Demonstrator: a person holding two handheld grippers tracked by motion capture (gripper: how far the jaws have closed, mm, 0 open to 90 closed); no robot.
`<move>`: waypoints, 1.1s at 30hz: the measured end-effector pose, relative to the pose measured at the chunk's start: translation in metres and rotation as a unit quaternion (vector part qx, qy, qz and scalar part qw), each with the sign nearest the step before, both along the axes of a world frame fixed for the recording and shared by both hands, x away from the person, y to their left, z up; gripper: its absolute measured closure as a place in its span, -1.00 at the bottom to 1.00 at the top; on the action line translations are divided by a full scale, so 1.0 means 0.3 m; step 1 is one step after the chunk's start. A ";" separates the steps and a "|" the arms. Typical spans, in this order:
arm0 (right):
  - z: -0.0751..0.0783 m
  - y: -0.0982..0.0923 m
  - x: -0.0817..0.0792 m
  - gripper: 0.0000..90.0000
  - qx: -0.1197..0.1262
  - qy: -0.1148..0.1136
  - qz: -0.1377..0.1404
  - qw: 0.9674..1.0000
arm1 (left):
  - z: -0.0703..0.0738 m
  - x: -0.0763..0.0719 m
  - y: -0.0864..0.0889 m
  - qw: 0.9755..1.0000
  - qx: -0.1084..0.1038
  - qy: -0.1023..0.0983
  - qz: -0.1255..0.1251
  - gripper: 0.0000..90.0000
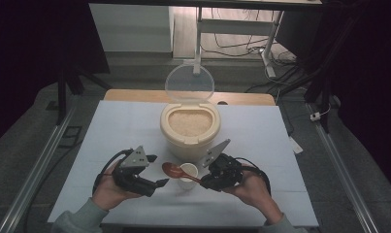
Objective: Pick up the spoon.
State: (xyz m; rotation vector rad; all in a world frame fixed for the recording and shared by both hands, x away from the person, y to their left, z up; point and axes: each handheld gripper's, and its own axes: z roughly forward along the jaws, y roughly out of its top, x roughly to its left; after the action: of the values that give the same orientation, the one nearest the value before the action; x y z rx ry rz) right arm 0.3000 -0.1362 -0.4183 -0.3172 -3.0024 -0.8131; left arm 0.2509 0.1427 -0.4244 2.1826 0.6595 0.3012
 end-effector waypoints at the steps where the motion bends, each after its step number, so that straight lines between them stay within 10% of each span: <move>1: 0.001 0.001 -0.005 0.75 -0.004 0.005 -0.004 1.000 | 0.008 0.010 -0.017 1.000 0.002 -0.002 -0.009 -0.59; 18: 0.010 0.017 -0.013 0.75 0.005 -0.005 0.021 1.000 | 0.025 0.065 -0.131 0.998 0.036 -0.004 -0.060 -0.48; 33: 0.011 0.061 -0.021 0.75 -0.011 -0.029 0.054 0.998 | 0.007 0.070 -0.237 0.984 0.115 0.032 -0.136 -0.03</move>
State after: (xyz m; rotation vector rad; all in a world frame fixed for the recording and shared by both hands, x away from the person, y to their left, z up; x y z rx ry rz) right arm 0.2936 -0.1179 -0.4150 -0.1340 -3.0515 -0.7943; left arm 0.2718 0.0715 -0.4224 2.4781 0.3670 0.1702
